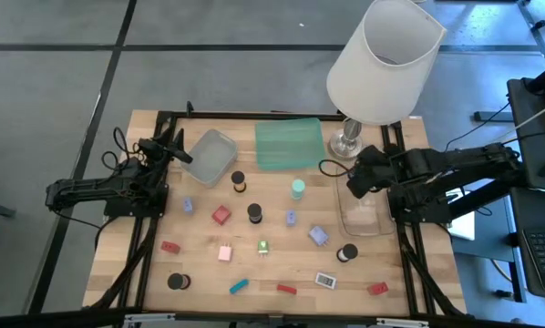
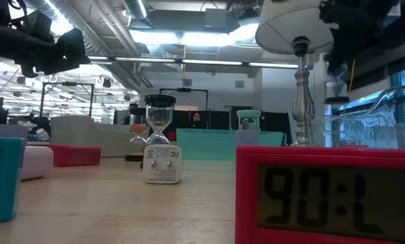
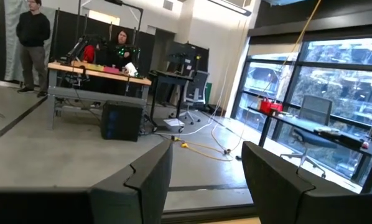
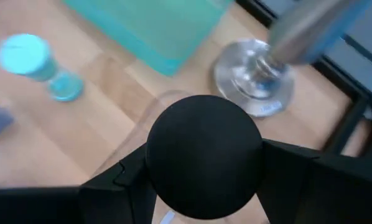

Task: Pick & Place Office items
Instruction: Put the right blue hourglass into the transparent bin

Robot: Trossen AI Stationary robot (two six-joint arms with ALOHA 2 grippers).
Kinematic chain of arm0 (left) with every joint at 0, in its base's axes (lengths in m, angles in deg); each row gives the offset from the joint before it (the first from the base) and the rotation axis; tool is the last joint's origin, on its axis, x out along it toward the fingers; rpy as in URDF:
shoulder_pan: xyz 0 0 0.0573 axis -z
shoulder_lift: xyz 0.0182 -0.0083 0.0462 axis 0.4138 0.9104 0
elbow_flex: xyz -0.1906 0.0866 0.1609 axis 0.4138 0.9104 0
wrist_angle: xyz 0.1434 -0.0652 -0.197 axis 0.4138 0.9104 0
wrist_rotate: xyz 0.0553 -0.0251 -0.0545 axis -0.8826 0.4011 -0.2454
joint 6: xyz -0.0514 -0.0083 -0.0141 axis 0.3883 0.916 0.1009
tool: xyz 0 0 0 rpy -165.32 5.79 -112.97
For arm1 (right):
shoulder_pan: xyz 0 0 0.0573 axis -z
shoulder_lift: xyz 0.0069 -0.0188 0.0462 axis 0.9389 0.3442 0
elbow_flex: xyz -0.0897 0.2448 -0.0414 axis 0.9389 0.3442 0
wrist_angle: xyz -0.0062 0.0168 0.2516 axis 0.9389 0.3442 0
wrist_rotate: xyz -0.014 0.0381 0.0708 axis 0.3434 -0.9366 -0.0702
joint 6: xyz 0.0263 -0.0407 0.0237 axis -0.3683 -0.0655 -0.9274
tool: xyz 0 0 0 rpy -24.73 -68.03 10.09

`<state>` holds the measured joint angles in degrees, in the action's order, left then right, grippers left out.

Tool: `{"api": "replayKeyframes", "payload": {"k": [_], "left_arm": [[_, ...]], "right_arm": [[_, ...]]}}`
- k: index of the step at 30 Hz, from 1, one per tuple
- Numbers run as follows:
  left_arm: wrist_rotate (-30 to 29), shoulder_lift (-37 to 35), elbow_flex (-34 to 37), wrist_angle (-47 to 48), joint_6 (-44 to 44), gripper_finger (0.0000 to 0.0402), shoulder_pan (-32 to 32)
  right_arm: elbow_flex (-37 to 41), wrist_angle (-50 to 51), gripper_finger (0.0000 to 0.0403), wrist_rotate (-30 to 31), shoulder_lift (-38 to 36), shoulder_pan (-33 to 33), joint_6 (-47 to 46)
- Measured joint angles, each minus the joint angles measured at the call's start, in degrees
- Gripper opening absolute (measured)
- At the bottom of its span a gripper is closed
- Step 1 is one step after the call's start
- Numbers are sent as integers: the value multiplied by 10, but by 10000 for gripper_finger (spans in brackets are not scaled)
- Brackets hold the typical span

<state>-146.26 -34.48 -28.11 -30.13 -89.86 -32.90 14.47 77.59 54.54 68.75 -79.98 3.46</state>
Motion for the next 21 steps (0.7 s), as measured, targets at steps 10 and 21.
{"api": "replayKeyframes", "payload": {"k": [10, 21], "left_arm": [[0, 0, 0, 0, 10, 191, 0], [-1, 0, 0, 0, 10, 191, 0]], "right_arm": [[132, 0, 205, -26, -37, -11, -123], [203, -53, 205, -25, -40, -11, -177]]}}
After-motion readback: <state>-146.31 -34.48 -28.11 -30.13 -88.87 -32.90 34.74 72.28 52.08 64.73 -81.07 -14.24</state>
